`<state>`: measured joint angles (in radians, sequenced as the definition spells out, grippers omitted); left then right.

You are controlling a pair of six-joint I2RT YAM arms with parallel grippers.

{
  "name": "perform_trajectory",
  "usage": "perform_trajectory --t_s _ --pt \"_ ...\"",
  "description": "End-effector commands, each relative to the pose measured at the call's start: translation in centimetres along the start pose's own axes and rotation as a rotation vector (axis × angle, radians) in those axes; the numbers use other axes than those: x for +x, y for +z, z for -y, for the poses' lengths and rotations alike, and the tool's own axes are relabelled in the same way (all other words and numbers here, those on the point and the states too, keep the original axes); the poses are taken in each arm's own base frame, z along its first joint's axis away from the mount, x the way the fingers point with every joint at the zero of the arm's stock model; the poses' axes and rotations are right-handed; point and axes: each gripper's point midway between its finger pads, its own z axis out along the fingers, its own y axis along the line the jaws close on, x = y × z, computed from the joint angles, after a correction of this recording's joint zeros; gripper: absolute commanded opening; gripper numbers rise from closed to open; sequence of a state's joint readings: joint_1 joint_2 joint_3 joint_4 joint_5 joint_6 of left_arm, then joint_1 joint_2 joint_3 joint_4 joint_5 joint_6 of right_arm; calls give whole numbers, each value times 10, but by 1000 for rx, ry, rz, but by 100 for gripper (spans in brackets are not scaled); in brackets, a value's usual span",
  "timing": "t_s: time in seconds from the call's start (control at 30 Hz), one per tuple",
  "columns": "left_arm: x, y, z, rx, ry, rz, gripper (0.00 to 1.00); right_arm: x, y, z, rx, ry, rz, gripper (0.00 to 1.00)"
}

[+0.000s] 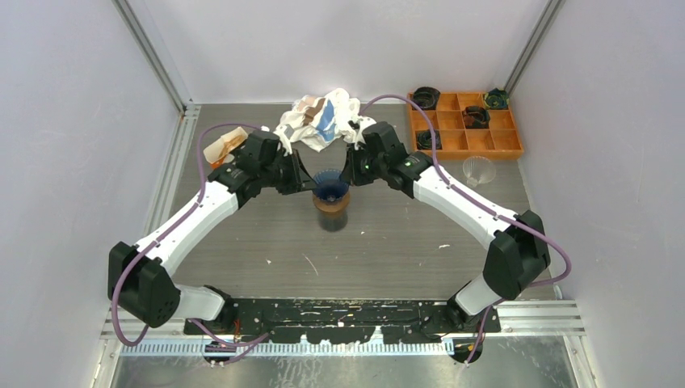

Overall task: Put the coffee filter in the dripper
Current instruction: Place the coffee dripper in the dripper holder.

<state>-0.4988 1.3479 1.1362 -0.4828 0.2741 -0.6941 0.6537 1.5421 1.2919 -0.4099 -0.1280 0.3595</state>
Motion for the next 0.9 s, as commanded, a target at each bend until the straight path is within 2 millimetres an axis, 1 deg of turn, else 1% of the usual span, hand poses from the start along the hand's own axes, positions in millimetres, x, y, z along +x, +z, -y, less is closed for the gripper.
perform_trajectory --t_s 0.0,0.13,0.27,0.33,0.57,0.63,0.73,0.8,0.87 --pt "9 -6 3 -10 46 -35 14 61 11 18 67 -27 -198 5" --pt "0 -11 7 -11 55 2 18 41 5 9 53 -26 -145 10" --pt "-11 -16 13 -11 65 38 27 18 -2 0 45 -24 -96 15" --pt "-18 -19 16 -12 69 61 30 8 -6 -4 40 -27 -78 19" --pt "-36 -29 26 -11 97 101 51 -22 -18 -13 42 -40 -27 33" --pt "-41 -32 27 -15 106 111 54 -31 -24 -18 32 -44 -10 37" --pt "-50 -42 26 -33 123 143 62 -46 -35 -28 5 -55 23 44" --pt "-57 -50 21 -46 131 165 65 -54 -43 -30 3 -66 44 48" --pt "-65 -59 14 -61 146 195 68 -61 -52 -28 16 -76 70 51"
